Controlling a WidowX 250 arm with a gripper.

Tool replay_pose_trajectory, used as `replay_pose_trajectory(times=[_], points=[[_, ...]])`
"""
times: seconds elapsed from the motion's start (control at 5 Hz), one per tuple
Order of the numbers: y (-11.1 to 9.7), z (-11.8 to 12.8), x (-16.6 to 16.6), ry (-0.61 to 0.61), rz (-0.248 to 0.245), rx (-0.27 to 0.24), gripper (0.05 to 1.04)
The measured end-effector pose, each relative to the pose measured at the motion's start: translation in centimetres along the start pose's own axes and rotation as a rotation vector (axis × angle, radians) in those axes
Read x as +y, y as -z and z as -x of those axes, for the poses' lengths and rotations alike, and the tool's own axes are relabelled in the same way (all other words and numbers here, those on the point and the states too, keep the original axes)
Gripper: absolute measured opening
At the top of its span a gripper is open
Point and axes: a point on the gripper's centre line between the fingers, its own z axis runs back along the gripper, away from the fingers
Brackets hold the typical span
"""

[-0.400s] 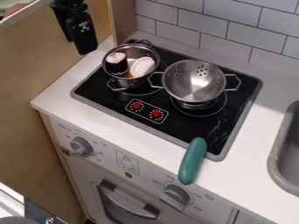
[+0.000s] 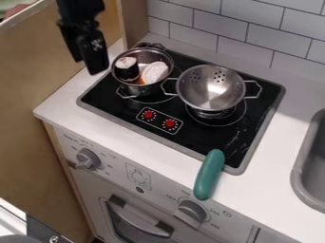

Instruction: Move the blue object to the right part of the sink

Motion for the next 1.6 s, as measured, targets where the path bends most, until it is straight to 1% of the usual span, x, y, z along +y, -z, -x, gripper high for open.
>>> replay_pose_trajectory(times=[0.2,0.4,0.6,0.8,1.0,1.2,1.6], points=[[0.1,-0.9,-1.6,-0.078,-0.028,-0.041,0.999],[0.1,-1.8,-3.5,-0.162,-0.050,-0.097,0.999],[0.5,-2.9,-5.9,-0.244,-0.089,-0.115,0.999],[1.5,-3.9,-8.4,-0.318,-0.106,-0.103,0.999],[1.9,-5.1,-10.8,-0.375,-0.107,-0.102,0.999],[1.8,-6.0,-12.4,-0.365,-0.069,-0.074,0.999],[1.8,-6.0,-12.4,-0.363,-0.068,-0.072,0.999]])
